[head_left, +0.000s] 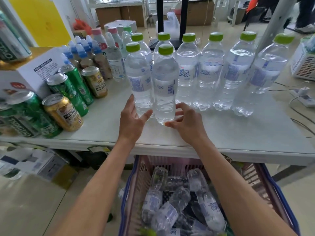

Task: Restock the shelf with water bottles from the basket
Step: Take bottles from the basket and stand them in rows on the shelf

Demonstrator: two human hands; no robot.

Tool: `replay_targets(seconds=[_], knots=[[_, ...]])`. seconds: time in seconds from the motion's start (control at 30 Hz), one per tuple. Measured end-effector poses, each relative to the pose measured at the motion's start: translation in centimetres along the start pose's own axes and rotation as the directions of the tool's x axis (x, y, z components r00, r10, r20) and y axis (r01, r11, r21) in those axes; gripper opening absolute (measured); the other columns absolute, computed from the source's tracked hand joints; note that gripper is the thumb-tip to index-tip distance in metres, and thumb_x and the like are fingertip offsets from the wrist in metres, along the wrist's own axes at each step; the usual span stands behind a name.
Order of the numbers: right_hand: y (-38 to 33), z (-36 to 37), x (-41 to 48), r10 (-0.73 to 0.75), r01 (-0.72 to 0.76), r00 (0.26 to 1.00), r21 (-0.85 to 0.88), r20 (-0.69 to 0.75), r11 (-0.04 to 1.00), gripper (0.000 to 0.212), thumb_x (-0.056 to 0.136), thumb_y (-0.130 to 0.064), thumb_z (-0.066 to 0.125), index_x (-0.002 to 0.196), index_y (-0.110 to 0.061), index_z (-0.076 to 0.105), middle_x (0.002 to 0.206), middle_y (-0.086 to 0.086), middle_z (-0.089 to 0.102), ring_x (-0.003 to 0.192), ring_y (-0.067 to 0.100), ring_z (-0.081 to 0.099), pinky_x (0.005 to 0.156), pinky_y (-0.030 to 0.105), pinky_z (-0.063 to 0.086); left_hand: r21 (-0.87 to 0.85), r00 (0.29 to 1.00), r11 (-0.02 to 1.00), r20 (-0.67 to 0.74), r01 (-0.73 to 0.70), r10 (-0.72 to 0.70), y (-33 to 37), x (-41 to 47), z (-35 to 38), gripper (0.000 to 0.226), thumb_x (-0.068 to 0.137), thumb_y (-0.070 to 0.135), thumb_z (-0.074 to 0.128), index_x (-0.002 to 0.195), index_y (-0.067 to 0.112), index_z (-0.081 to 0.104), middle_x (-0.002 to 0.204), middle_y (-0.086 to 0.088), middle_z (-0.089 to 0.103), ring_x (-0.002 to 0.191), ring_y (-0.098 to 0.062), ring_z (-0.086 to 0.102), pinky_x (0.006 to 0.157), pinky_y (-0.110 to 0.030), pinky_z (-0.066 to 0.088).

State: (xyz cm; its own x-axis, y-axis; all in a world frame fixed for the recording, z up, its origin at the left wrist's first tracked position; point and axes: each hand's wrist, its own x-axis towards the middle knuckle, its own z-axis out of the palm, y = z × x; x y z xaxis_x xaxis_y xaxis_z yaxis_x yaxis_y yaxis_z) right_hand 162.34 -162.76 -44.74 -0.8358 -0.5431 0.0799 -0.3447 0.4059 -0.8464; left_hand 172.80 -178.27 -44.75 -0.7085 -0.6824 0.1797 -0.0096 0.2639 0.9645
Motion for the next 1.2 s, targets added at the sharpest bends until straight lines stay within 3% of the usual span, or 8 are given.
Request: replay_targets(seconds=[0.2, 0.5, 0.7, 0.8, 0.9, 0.97, 1.07, 1.2], knots=[[0.1, 1.2, 0.3, -0.023, 0.023, 0.999, -0.014, -0.048, 1.0, 0.064, 0.08, -0.02, 0.086, 0.14, -0.022, 0.062, 0.116, 0.003, 0.072, 0.096, 0.015, 0.072, 0.096, 0.029, 0.056, -0.041, 0.999, 0.998, -0.006, 0.044, -0.045, 0.1, 0.5, 0.0, 0.082, 0.081, -0.001, 0.08, 0.15, 0.023, 0.041, 0.139, 0.0, 0.064, 0.126, -0.011, 0.064, 0.107, -0.033, 0.053], [0.0, 2.4, 1.3, -0.085, 0.066, 0.991, -0.176, -0.102, 0.982, 0.058, 0.09, -0.021, 0.077, 0.143, -0.017, 0.054, 0.115, 0.008, 0.074, 0.102, 0.028, 0.069, 0.077, 0.025, 0.043, 0.028, 0.996, 0.997, 0.05, 0.075, -0.077, -0.4, 1.4, -0.5, 0.065, 0.081, -0.005, 0.079, 0.136, 0.014, 0.052, 0.127, 0.008, 0.068, 0.111, 0.01, 0.063, 0.087, -0.007, 0.052], [-0.2, 1.4, 0.6, -0.043, 0.043, 0.999, -0.149, 0.003, 0.988, 0.048, 0.092, -0.013, 0.07, 0.138, -0.018, 0.056, 0.109, 0.005, 0.071, 0.089, 0.024, 0.067, 0.08, 0.029, 0.052, 0.115, 0.993, 0.987, 0.017, 0.113, -0.116, -0.9, 1.9, -0.4, 0.059, 0.076, 0.012, 0.087, 0.124, 0.019, 0.055, 0.119, 0.009, 0.07, 0.111, -0.006, 0.068, 0.101, -0.034, 0.054], [-0.4, -0.4, -0.2, 0.013, -0.008, 0.999, -0.112, 0.046, 0.994, 0.044, 0.092, -0.008, 0.067, 0.134, -0.014, 0.059, 0.115, 0.003, 0.066, 0.1, 0.02, 0.066, 0.08, 0.025, 0.047, 0.244, 0.99, 0.96, -0.035, 0.14, -0.135, -0.9, 1.0, 0.0, 0.083, 0.066, 0.032, 0.092, 0.133, 0.019, 0.044, 0.131, 0.004, 0.057, 0.116, -0.015, 0.059, 0.105, -0.037, 0.05], [-0.1, -2.8, -1.2, 0.049, -0.032, 0.988, -0.11, 0.149, 0.993, 0.016, 0.089, -0.01, 0.07, 0.105, -0.013, 0.071, 0.092, 0.003, 0.075, 0.083, 0.017, 0.074, 0.076, 0.028, 0.056, 0.356, 0.976, 0.932, -0.218, 0.068, 0.012, 0.6, -1.6, -0.1, 0.055, 0.081, 0.029, 0.083, 0.114, 0.011, 0.043, 0.105, -0.007, 0.049, 0.087, -0.017, 0.049, 0.08, -0.032, 0.045], [-0.2, -4.9, -2.3, -0.003, -0.014, 0.933, 0.045, 0.361, 0.999, 0.006, 0.089, -0.004, 0.073, 0.095, -0.007, 0.074, 0.08, 0.01, 0.077, 0.074, 0.022, 0.077, 0.077, 0.033, 0.062, 0.302, 0.955, 0.931, -0.149, -0.204, 0.257, 1.9, -3.5, -0.7, 0.027, 0.091, 0.02, 0.067, 0.085, 0.005, 0.046, 0.073, -0.015, 0.047, 0.064, -0.016, 0.041, 0.062, -0.032, 0.037], [0.7, -7.9, -4.6, -0.091, -0.025, 0.727, 0.158, 0.68, 0.987, 0.008, 0.092, -0.001, 0.071, 0.1, -0.001, 0.074, 0.089, 0.016, 0.078, 0.081, 0.028, 0.078, 0.081, 0.037, 0.063, 0.255, 0.871, 0.839, 0.249, -0.481, 0.423, 2.9, -6.5, -0.2, 0.042, 0.093, 0.02, 0.054, 0.059, -0.001, 0.041, 0.05, -0.014, 0.035, 0.049, -0.012, 0.03, 0.05, -0.026, 0.028], [5.1, -9.0, -7.1, 0.183, -0.072, 0.366, -0.169, 0.912, 0.983, 0.023, 0.096, 0.001, 0.065, 0.115, -0.008, 0.074, 0.101, 0.012, 0.079, 0.087, 0.019, 0.078, 0.082, 0.036, 0.062, 0.27, 0.591, 0.736, 0.778, -0.621, 0.213, 2.3, -9.8, 3.6, 0.035, 0.093, 0.016, 0.054, 0.06, 0.01, 0.044, 0.05, 0.001, 0.044, 0.045, -0.009, 0.034, 0.051, -0.026, 0.034]])
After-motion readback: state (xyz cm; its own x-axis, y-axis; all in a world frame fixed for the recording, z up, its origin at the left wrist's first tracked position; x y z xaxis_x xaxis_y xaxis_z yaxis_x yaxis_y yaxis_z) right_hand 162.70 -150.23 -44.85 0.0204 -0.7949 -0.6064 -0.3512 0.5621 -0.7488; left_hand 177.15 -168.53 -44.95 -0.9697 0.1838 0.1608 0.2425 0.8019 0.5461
